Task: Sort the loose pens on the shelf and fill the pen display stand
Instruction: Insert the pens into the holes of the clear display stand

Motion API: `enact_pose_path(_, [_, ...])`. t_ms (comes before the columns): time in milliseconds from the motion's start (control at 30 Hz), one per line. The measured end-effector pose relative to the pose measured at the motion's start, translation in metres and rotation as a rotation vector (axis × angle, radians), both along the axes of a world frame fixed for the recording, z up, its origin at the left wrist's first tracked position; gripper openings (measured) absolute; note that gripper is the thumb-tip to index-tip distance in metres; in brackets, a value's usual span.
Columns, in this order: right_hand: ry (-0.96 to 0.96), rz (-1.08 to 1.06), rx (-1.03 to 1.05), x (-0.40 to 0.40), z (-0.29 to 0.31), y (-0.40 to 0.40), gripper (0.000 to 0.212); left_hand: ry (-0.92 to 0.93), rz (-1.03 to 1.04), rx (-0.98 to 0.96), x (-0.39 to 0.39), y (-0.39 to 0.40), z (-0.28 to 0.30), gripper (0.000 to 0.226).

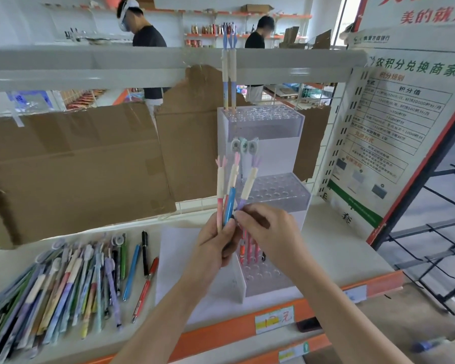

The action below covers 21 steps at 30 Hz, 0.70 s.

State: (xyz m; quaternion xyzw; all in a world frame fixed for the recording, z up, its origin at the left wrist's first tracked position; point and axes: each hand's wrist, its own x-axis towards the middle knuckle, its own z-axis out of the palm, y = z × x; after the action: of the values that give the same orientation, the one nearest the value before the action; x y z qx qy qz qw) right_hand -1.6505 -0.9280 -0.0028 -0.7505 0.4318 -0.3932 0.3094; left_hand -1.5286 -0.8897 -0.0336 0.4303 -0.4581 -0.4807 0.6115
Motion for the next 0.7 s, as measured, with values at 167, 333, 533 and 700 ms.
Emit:
enact_pose_path(167, [-0.148, -0.053, 0.028, -0.001, 0.009, -0.012, 0.017, -0.015, 0.046, 0.001, 0.002, 0.000, 0.001, 0.014])
enact_pose_path(333, [-0.274, -0.143, -0.039, -0.015, 0.040, -0.048, 0.010, 0.012, 0.123, -0.025, 0.012, -0.005, 0.004, 0.018])
enact_pose_path(533, [-0.352, -0.104, -0.266, -0.009, 0.103, -0.076, 0.009, 0.030, 0.148, -0.185, 0.025, -0.025, 0.041, 0.024])
enact_pose_path(700, [-0.252, -0.085, -0.360, 0.019, 0.153, -0.112, 0.004, 0.036, 0.113, -0.259, 0.037, -0.043, 0.081, 0.024])
